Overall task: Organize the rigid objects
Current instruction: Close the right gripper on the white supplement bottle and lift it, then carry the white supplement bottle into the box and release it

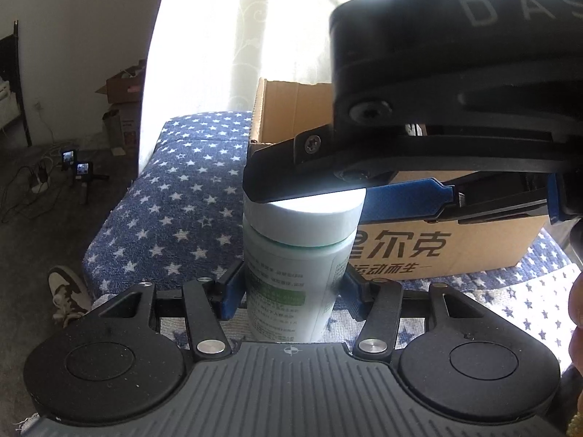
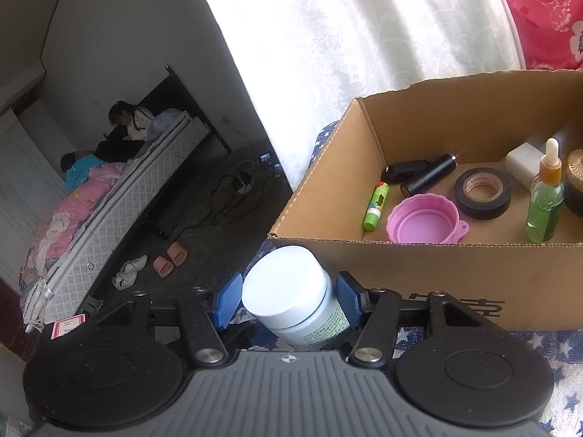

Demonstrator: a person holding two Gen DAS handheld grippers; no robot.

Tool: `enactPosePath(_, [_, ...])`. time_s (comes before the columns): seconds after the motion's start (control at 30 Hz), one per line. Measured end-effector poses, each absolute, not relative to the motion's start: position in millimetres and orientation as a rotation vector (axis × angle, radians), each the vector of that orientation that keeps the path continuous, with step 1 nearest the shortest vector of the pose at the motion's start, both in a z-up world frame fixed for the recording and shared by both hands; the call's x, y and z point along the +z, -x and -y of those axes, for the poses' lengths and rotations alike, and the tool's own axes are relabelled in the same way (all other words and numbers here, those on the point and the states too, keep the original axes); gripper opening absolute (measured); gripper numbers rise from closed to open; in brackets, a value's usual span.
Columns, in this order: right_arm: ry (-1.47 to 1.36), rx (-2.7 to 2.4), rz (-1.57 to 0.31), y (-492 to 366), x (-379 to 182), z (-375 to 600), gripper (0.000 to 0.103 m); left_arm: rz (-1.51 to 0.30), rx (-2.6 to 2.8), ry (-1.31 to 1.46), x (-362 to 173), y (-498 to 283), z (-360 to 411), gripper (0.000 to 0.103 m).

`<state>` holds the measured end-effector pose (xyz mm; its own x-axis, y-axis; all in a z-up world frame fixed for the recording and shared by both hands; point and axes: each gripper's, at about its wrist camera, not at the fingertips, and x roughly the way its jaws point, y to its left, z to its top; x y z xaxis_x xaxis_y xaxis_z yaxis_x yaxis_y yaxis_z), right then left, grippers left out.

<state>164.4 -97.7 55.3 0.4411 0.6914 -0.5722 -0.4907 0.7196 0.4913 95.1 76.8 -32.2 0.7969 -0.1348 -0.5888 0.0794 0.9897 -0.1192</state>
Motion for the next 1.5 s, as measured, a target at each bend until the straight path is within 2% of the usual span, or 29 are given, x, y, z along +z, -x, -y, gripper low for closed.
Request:
enactPosePath(0.1, [-0.276,0.764,-0.836,-157,62,103,0.053,-0.629,-0.119,0.091,-25,-87,-78,0.053])
enactPosePath(0.37, [-0.250,0.816,-0.682,-128,126,131,0.053,-0.502,-0.150,0.019,35,-65,-59,0.053])
enactPosePath(0.5, [-0.240,0.793,-0.603,-133,163,157,0.053,-0.464,-0.229,0.000,69,-82,-43,0.053])
enactPosePath(0.67, [-0.258,0.718,-0.560,-154,182,196,0.053,-0.457,-0.342,-0.021,93,-117,-6,0.053])
enactPosePath(0.8, [-0.289,0.656,-0.564,-177,174,226,0.053,-0.500,-0.427,-0.018,90,-150,24,0.053])
enactPosePath(1.03, [-0.377,0.603,-0.648,-224,122,266,0.053,-0.616,-0.517,-0.061,51,-195,68,0.053])
enactPosePath(1.27, [-0.440,0.593,-0.714,-249,81,288,0.053,-0.695,-0.524,-0.132,18,-213,96,0.053])
enactPosePath(1.5, [-0.477,0.611,-0.728,-255,64,298,0.054,-0.748,-0.508,-0.153,6,-222,103,0.053])
